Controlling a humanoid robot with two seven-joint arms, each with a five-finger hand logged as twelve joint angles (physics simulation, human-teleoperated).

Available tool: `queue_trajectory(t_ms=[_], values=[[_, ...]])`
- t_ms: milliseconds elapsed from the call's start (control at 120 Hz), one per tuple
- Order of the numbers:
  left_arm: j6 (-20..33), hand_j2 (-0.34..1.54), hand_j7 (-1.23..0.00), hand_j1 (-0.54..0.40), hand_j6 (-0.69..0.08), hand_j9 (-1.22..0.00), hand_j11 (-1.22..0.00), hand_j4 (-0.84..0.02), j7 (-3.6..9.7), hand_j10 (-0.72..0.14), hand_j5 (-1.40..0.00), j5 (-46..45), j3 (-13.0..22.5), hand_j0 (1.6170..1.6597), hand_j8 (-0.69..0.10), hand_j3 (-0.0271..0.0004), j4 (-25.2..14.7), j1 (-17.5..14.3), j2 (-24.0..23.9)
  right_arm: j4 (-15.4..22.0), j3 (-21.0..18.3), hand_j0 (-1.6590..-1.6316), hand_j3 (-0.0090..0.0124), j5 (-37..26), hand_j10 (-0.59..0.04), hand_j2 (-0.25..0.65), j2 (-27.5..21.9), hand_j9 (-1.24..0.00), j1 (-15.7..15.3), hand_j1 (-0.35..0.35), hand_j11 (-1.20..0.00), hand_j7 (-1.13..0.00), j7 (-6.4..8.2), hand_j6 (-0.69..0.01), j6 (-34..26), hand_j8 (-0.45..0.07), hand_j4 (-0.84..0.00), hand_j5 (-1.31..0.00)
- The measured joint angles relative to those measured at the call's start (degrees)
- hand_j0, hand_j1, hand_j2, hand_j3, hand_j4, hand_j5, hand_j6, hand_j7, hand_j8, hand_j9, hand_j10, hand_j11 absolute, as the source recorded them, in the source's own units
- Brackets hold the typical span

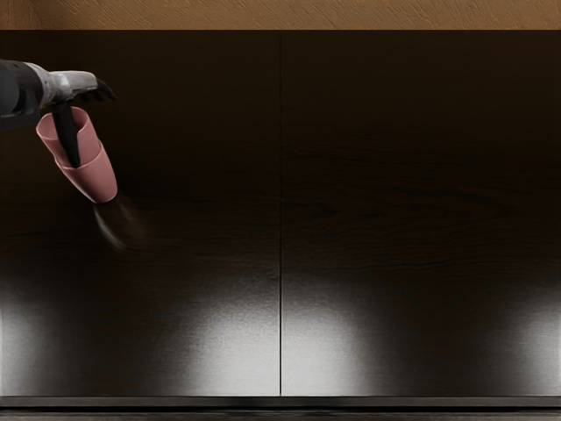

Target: Pick up cup and place in cup with left hand

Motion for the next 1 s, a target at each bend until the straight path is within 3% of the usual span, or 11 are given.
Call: queue_trajectory(t_ms=[417, 492, 558, 717, 800, 875, 1000], values=[[-0.3, 0.01, -0.04, 0.315, -0.036, -0.04, -0.04, -0.036, 0.0, -0.032, -0.04, -3.6, -0.4, 1.658, -0.033, 0.0, -1.9, -1.3, -6.7, 0.0, 0.0, -1.6581, 0.0, 0.0, -0.028, -0.006, 0.0, -0.04, 0.0, -0.316, -0.04, -0.04, 0.0, -0.028, 0.0, -0.028, -0.028, -0.04], [-2.9, 0.01, -0.03, 0.326, -0.027, -0.03, -0.03, -0.026, 0.0, -0.023, -0.03, -11.1, -1.2, 1.658, -0.024, 0.0, -3.1, -1.9, -6.4, 0.0, 0.0, -1.6581, 0.0, 0.0, -0.028, -0.006, 0.0, -0.04, 0.0, -0.316, -0.04, -0.04, 0.0, -0.028, 0.0, -0.028, -0.028, -0.04], [-7.8, 0.0, -0.02, 0.332, -0.021, -0.02, -0.02, -0.02, 0.0, -0.017, -0.02, -19.5, -4.1, 1.658, -0.019, 0.0, -3.7, -1.5, -5.3, 0.0, 0.0, -1.6581, 0.0, 0.0, -0.028, -0.006, 0.0, -0.04, 0.0, -0.316, -0.04, -0.04, 0.0, -0.028, 0.0, -0.028, -0.028, -0.04], [-12.6, 0.0, -0.01, 0.342, -0.011, -0.01, -0.01, -0.01, 0.0, -0.009, -0.01, -45.0, -10.2, 1.658, -0.01, 0.0, -3.9, -0.1, 2.3, 0.0, 0.0, -1.6581, 0.0, 0.0, -0.028, -0.006, 0.0, -0.04, 0.0, -0.316, -0.04, -0.04, 0.0, -0.028, 0.0, -0.028, -0.028, -0.04], [-13.3, 0.0, -0.01, 0.344, -0.008, -0.01, -0.01, -0.007, 0.0, -0.006, -0.01, -57.3, -11.0, 1.658, -0.007, 0.0, -3.9, 4.0, 6.3, 0.0, 0.0, -1.6581, 0.0, 0.0, -0.028, -0.006, 0.0, -0.04, 0.0, -0.316, -0.04, -0.04, 0.0, -0.028, 0.0, -0.028, -0.028, -0.04], [-13.6, 0.0, 0.0, 0.346, -0.006, 0.0, 0.0, -0.005, 0.0, -0.005, 0.0, -67.9, -11.4, 1.658, -0.005, 0.0, -4.0, 10.4, 10.4, 0.0, 0.0, -1.6581, 0.0, 0.0, -0.028, -0.006, 0.0, -0.04, 0.0, -0.316, -0.04, -0.04, 0.0, -0.028, 0.0, -0.028, -0.028, -0.04], [-13.8, 0.0, 0.0, 0.347, -0.003, 0.0, 0.0, -0.003, 0.0, -0.002, 0.0, -81.8, -11.9, 1.6581, -0.003, 0.0, -3.5, 13.8, 16.1, 0.0, 0.0, -1.6581, 0.0, 0.0, -0.028, -0.006, 0.0, -0.04, 0.0, -0.316, -0.04, -0.04, 0.0, -0.028, 0.0, -0.028, -0.028, -0.04]])
